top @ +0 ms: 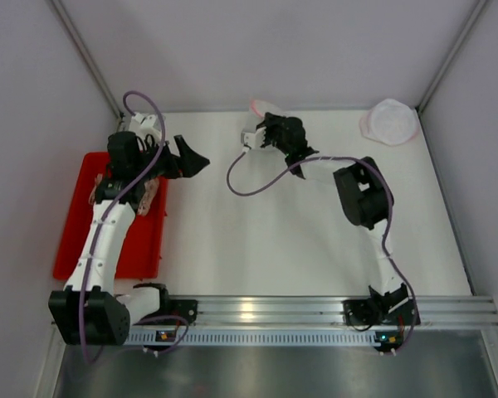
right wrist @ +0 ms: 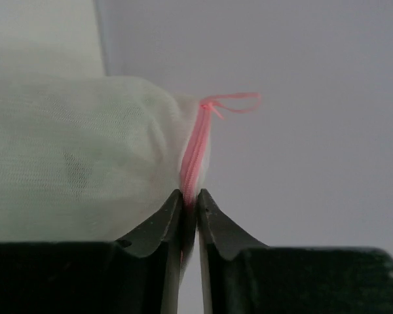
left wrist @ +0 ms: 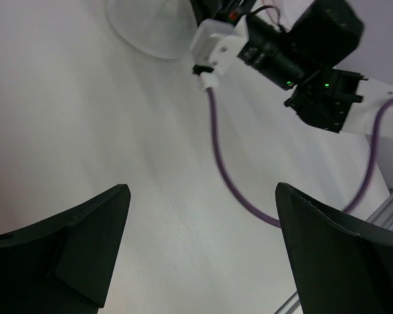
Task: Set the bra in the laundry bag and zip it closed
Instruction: Place the laundry bag at the center of the board.
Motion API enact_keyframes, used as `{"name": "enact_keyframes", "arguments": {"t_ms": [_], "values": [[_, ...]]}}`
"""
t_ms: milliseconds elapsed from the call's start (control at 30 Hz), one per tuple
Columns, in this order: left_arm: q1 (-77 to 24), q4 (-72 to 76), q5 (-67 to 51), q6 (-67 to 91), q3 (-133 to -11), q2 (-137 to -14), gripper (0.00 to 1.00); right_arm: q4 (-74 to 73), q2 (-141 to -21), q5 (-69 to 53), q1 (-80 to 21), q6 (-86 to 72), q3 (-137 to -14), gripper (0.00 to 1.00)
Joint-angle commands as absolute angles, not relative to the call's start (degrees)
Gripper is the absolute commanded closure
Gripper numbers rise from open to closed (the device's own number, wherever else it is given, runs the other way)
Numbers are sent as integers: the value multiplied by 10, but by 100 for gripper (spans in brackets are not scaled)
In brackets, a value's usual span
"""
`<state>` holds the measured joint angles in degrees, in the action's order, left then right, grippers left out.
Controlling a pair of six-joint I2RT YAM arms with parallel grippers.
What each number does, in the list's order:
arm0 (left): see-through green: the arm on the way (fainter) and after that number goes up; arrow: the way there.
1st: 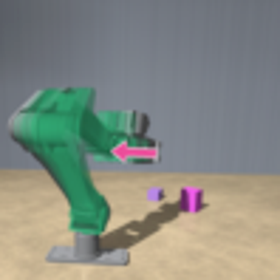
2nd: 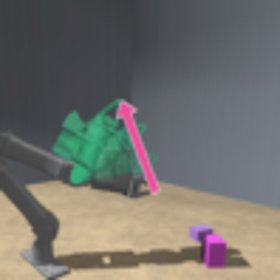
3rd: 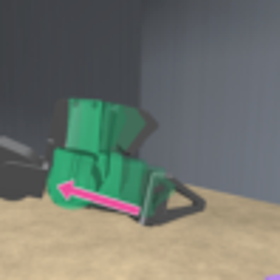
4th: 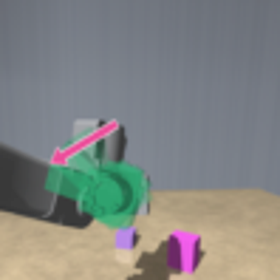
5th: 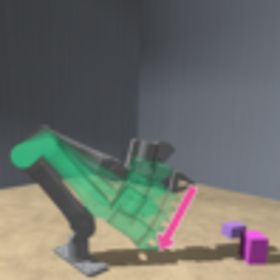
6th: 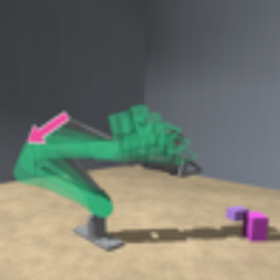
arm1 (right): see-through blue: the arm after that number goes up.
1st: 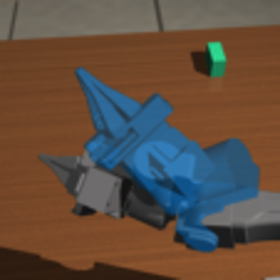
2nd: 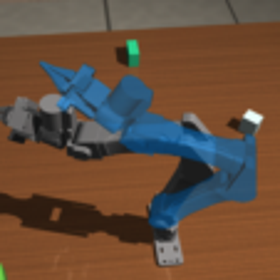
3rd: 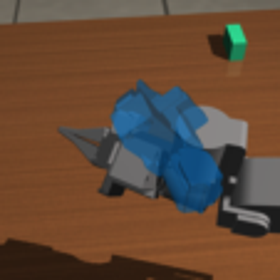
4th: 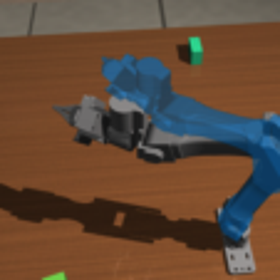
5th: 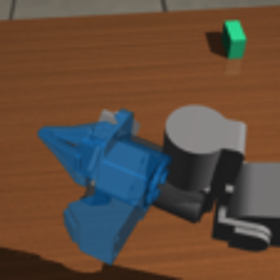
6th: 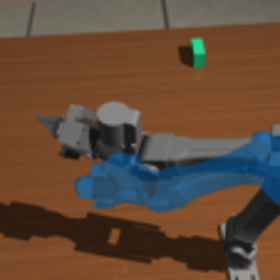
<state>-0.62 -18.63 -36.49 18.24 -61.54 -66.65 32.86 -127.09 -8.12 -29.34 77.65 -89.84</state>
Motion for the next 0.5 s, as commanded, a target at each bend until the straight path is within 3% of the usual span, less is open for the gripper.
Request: {"name": "enact_keyframes", "arguments": {"t_ms": [0,67,167,200,233,267,333,467], "values": [[-4,-187,-339,165,-582,-620,2,378,-1338,-47,-325,857,-922,82],[-4,-202,-342,142,-579,-596,2,372,-1346,-33,-337,830,-924,70],[-4,-226,-309,149,-585,-583,2,340,-1314,-23,-347,781,-914,42],[-4,-232,-312,151,-593,-586,2,338,-1303,-21,-348,774,-907,24],[-4,-248,-326,156,-604,-597,2,332,-1276,-19,-349,755,-892,14],[-4,-252,-335,158,-610,-605,2,320,-1258,-20,-349,748,-886,14],[-4,-258,-361,173,-615,-615,2,303,-1202,-24,-346,713,-865,2],[-4,-258,-371,195,-622,-628,2,197,-1109,-47,-338,643,-856,1]]}}
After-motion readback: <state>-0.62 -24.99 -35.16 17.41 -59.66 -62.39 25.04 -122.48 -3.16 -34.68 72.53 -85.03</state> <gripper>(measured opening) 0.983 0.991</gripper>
